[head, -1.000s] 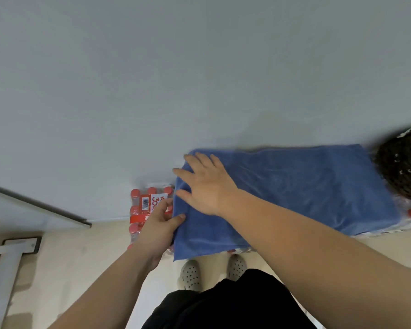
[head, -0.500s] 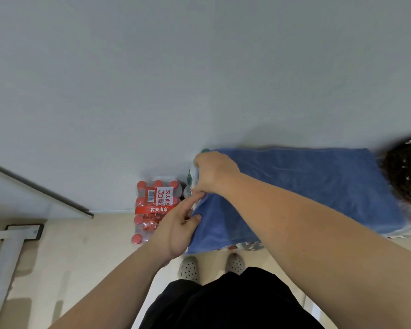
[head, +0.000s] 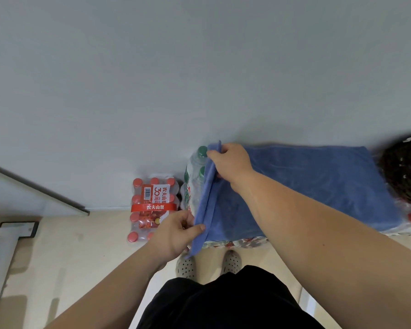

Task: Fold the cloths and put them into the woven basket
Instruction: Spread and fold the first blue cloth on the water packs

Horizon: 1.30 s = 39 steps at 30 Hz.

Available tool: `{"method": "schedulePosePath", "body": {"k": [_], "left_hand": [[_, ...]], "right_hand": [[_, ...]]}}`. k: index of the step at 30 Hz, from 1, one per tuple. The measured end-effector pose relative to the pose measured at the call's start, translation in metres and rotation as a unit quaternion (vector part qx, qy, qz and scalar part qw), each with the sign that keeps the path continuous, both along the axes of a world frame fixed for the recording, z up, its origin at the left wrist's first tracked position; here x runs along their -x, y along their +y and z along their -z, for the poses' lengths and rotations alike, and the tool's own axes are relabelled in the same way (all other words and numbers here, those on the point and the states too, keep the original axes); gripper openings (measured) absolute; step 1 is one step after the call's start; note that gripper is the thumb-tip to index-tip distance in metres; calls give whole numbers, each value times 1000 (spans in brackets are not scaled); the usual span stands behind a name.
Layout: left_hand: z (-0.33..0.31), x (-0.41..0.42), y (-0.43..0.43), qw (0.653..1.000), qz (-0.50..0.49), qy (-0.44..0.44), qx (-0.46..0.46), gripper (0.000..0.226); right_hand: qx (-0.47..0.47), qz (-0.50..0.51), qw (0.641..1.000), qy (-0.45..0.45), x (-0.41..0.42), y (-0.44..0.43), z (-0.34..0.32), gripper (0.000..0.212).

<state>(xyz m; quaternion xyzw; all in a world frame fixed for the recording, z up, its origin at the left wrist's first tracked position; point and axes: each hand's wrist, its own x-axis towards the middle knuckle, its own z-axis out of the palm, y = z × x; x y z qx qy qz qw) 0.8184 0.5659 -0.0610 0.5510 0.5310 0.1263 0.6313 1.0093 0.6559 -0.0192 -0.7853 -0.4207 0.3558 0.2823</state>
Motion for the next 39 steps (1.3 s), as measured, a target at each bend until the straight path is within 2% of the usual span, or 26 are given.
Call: {"method": "schedulePosePath", "body": {"k": [5,8,11,14,18,25,28,32,35,39], "left_hand": [[2,8,-5,1000,12,-16,19,31],[1,17,-5,998,-36,-20,57,27],[-2,27,-4,993,-94,-31,64,10],[-7,34,-2,988,-129,-58,63,11],[-12,29,-4,988,-119,-75,57,13],[-31,-16,-6,989,-59,-129,34,17],[-43,-46,-7,989,-26,-142,17,23],[-54,-96,-10,994,0,-112,-15,19],[-56,-139,-15,996,20,-76,-29,18],[-50,-196,-30,998,43,2,-49,17]], "right_hand": [[9,52,991,120,3,20,7,23],[9,48,983,177,16,34,3,20],[17,17,981,191,27,42,-3,24],[24,-12,986,162,27,44,-5,34],[-9,-16,996,92,16,40,-9,29],[-38,34,992,114,-26,30,-14,12],[-44,54,987,144,-54,24,-15,14],[-64,75,982,160,-101,16,-11,7],[-79,76,985,134,-140,5,-6,21],[-103,36,991,74,-195,-12,-2,24]]}}
